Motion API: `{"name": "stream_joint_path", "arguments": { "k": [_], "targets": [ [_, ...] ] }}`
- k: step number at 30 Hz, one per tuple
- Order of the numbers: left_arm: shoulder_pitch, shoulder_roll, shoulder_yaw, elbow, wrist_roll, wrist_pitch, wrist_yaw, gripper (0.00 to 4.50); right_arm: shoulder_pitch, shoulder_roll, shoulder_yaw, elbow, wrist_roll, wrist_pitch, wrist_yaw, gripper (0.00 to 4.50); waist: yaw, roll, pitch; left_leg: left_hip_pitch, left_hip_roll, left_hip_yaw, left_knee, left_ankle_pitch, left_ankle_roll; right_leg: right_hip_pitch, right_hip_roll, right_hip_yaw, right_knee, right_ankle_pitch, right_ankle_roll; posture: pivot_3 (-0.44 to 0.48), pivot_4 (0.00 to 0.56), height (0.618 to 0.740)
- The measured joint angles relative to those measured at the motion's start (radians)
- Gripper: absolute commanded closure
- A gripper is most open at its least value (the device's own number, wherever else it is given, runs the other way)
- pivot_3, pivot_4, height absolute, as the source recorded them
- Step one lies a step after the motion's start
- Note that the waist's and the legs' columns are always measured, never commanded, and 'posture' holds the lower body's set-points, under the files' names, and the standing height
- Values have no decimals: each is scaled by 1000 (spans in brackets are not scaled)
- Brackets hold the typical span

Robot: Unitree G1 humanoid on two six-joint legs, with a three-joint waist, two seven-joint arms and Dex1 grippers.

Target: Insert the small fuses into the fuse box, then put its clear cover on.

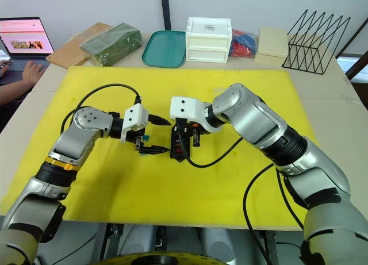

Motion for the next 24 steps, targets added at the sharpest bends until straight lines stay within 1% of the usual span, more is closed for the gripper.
{"name": "stream_joint_path", "arguments": {
  "k": [11,13,14,15,17,18,24],
  "targets": [
    [1,-8,0,0,10,0,2,43,8,13,17,39,-47,-61,18,4500,-3,0,-1,3,0,0,0,0,0,3,0,0,0,0,0,0,150,740],
    [2,-8,0,0,10,0,2,0,8,14,17,39,-52,-65,22,3987,-3,0,-1,3,0,0,0,0,0,3,0,0,0,0,0,0,150,740],
    [4,-8,0,0,10,0,2,0,10,14,19,40,-53,-65,26,3826,-2,0,-1,3,0,0,0,0,0,3,0,0,0,0,0,0,150,740],
    [5,-7,0,0,10,0,2,0,12,17,17,39,-53,-66,27,3566,-2,0,-1,3,0,0,0,0,0,3,0,0,0,0,0,0,150,740],
    [10,-7,0,0,10,0,2,0,12,20,11,40,-57,-63,25,2864,-1,0,-1,2,0,-1,0,0,0,3,0,0,0,0,0,0,150,740],
    [10,-7,0,0,10,0,2,0,12,21,2,41,-58,-52,25,2587,0,0,-1,2,0,-1,0,0,0,3,0,0,0,0,0,0,150,740],
    [10,-7,0,0,11,0,5,0,7,23,-14,37,-45,-14,32,2587,0,0,-1,2,0,-1,0,0,0,3,0,-1,0,0,0,0,150,740]
  ]
}}
